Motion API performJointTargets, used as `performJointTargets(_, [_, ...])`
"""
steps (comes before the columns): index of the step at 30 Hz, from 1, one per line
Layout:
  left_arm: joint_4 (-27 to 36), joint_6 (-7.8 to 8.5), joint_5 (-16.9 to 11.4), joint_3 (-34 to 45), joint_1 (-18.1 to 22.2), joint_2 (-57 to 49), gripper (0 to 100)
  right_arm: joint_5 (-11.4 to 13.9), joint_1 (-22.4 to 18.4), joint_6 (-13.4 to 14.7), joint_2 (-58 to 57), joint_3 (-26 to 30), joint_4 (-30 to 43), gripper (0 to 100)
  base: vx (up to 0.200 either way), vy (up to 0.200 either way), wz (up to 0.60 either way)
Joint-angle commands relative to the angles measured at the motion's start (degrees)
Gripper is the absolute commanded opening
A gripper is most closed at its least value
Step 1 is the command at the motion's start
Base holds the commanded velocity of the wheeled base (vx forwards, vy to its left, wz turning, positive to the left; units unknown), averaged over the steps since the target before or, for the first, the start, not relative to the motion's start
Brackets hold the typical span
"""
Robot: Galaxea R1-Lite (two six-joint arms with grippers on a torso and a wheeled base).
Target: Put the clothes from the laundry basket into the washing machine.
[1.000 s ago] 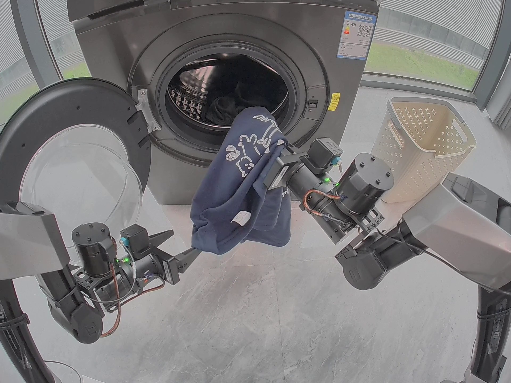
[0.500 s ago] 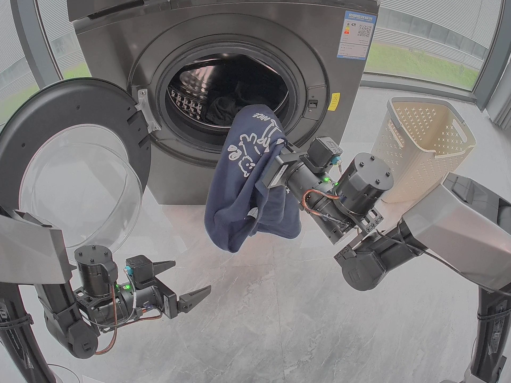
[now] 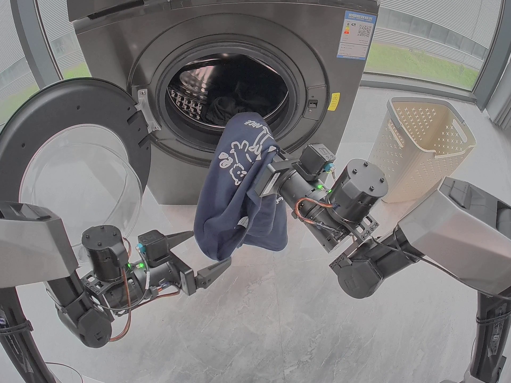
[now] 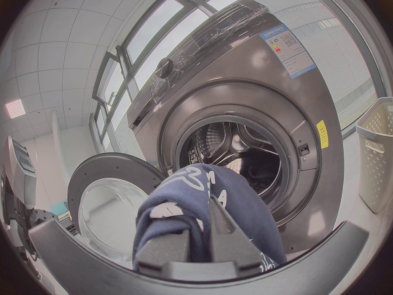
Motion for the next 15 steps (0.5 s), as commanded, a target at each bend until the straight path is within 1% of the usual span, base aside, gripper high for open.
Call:
performJointTargets(1, [-0.01, -0.4, 1.38, -7.27, -3.33, 1.16, 100, -0.02, 0.99, -0.06, 0.05, 0.66, 0.19, 0, 0.0, 0.0, 0.0])
performJointTargets(6, [-0.01, -0.58, 1.47, -12.1, -3.16, 2.47, 100, -0.02, 1.08, -0.06, 0.13, 0.48, 0.36, 0, 0.0, 0.0, 0.0])
performJointTargets(9, [-0.01, -0.75, 1.38, -13.59, -2.98, 3.09, 100, -0.02, 1.08, -0.06, 0.13, 0.31, 0.36, 0, 0.0, 0.0, 0.0])
performJointTargets(12, [-0.01, -1.46, 1.38, -14.3, -3.51, 4.14, 100, -0.02, 1.08, -0.06, 0.13, 0.31, 0.36, 0, 0.0, 0.0, 0.0])
performJointTargets(15, [-0.01, -1.54, 1.29, -15.7, -4.47, 5.37, 100, -0.02, 1.17, -0.06, 0.13, 0.13, 0.45, 0, 0.0, 0.0, 0.0])
